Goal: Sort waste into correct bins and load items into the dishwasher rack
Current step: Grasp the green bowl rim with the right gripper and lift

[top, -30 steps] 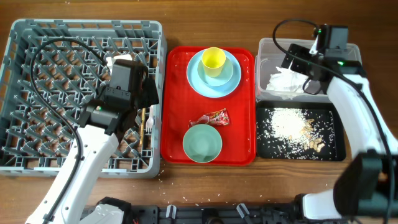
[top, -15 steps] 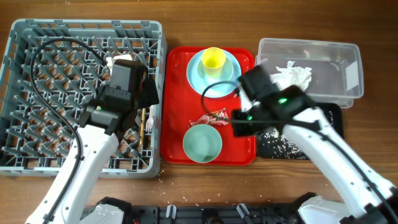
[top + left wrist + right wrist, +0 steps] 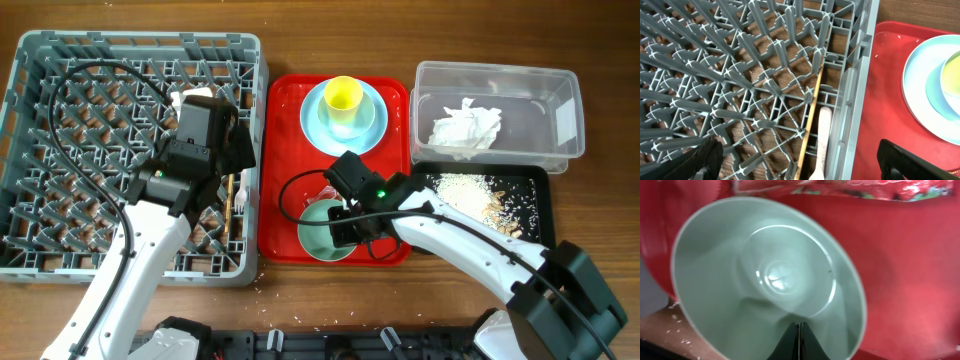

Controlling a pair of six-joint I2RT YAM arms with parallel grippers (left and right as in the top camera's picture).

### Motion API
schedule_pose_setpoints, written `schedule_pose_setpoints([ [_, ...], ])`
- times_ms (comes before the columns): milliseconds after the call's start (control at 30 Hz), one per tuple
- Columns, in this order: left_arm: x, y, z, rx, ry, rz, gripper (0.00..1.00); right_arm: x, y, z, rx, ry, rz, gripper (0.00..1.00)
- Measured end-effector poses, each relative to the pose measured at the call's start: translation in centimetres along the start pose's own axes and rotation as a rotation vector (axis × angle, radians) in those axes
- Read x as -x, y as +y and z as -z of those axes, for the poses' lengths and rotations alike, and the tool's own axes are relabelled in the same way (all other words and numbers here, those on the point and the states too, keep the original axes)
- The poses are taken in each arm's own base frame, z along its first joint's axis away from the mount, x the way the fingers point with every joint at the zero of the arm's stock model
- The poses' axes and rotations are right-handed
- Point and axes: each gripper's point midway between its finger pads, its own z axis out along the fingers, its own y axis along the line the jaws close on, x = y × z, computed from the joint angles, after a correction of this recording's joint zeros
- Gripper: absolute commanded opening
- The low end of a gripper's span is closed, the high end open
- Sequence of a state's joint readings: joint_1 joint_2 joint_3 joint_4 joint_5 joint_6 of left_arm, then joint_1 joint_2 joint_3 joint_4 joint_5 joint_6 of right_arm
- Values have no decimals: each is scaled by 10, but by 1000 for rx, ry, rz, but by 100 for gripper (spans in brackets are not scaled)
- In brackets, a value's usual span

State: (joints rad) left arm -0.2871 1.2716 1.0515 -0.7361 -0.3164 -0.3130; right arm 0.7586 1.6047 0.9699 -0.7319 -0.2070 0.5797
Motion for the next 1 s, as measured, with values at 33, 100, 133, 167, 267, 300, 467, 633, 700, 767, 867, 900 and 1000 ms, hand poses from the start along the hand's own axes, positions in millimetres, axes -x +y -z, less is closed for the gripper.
schedule_pose_setpoints([
  [33,0,0,0,0,0,0,100,-1,1,0,9,5,12,4],
  [100,0,0,0,0,0,0,100,7,6,11,42,-21,37,4],
  [133,0,0,0,0,0,0,100,14,6,22,54,-57,35,4],
  [167,0,0,0,0,0,0,100,21,2,32,53,-89,23,4],
  [267,0,0,0,0,0,0,100,36,-33,51,-50,-167,-53,4],
  [300,0,0,0,0,0,0,100,38,-40,52,-73,-175,-74,4],
  [467,0,0,0,0,0,0,100,14,-62,18,-114,-106,-158,9],
  [633,0,0,0,0,0,0,100,11,-29,1,36,-60,-125,9],
  [700,0,0,0,0,-1,0,100,12,1,0,127,-72,-62,10],
  [767,0,0,0,0,0,0,100,8,23,-1,185,-70,-10,16],
  [867,0,0,0,0,0,0,100,4,45,-2,238,-80,77,26],
  [900,0,0,0,0,0,0,100,8,40,-1,233,-91,93,34],
  [1000,0,0,0,0,0,0,100,28,7,10,205,-129,86,55],
])
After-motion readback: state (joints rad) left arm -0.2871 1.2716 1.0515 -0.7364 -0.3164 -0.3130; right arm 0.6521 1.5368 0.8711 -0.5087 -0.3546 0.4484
